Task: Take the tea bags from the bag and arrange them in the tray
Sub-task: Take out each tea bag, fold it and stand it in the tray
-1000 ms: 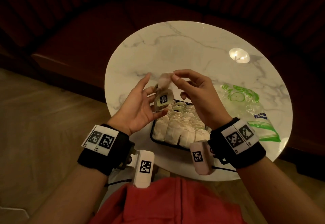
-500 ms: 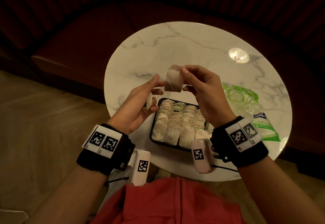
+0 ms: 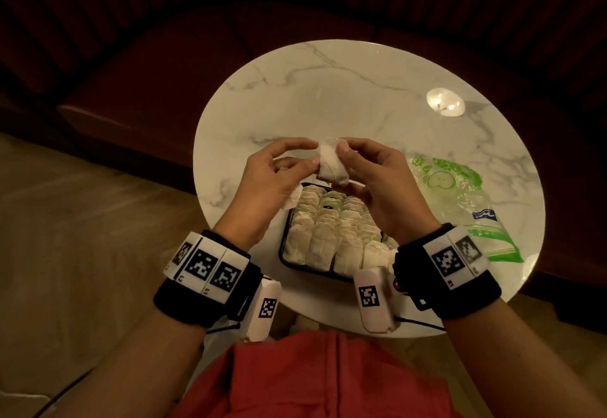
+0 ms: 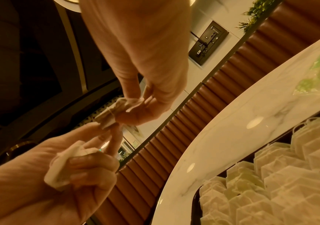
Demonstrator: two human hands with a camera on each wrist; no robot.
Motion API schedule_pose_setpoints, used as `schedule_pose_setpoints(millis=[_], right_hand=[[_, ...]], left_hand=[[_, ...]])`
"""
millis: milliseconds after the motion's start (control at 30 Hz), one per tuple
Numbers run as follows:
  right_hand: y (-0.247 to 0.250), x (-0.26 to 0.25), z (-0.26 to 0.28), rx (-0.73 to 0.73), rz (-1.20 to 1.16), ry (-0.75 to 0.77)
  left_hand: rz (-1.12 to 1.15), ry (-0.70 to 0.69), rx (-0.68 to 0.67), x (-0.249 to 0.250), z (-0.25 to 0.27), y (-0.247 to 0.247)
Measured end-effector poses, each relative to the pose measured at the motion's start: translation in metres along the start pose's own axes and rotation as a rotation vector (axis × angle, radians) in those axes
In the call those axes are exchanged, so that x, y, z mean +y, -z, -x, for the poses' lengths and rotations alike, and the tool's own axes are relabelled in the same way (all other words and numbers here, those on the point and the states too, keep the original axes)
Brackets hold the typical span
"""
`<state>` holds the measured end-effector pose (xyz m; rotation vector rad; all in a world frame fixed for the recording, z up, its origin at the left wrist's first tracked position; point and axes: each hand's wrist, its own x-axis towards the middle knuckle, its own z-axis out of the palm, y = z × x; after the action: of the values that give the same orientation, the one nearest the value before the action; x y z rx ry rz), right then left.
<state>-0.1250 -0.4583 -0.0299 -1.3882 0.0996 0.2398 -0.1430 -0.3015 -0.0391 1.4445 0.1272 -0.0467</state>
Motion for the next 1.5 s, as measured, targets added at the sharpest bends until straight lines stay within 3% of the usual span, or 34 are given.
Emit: schedule_pose_setpoints(millis=[200, 433, 600, 1067, 1333, 1500], right_hand=[[0.006, -0.003, 0.002, -0.088, -0.021, -0.036], [0.006, -0.004, 0.001, -0.013, -0.054, -0.03], [0.005, 0.0, 0.001, -0.005, -0.008, -0.053], [0.008, -0.001, 0.004, -0.066, 0.022, -0.083], [0.007, -0.003, 0.005, -0.163, 0.056, -0.139], [0.007, -0.001, 0.007, -0.177, 0.119, -0.086]], left_hand=[[-0.25, -0.191, 0.009, -0.008, -0.003, 0.0], [-0.422, -0.319, 0.074, -0.01, -0.001, -0.003], [-0.363, -0.296, 0.105, -0.007, -0.003, -0.001], [-0.292, -0.237, 0.008, 0.001, -0.002, 0.001], [-0.33, -0.262, 0.004, 0.0, -0.005, 0.005], [-0.252, -0.236, -0.004, 0.005, -0.007, 0.008]])
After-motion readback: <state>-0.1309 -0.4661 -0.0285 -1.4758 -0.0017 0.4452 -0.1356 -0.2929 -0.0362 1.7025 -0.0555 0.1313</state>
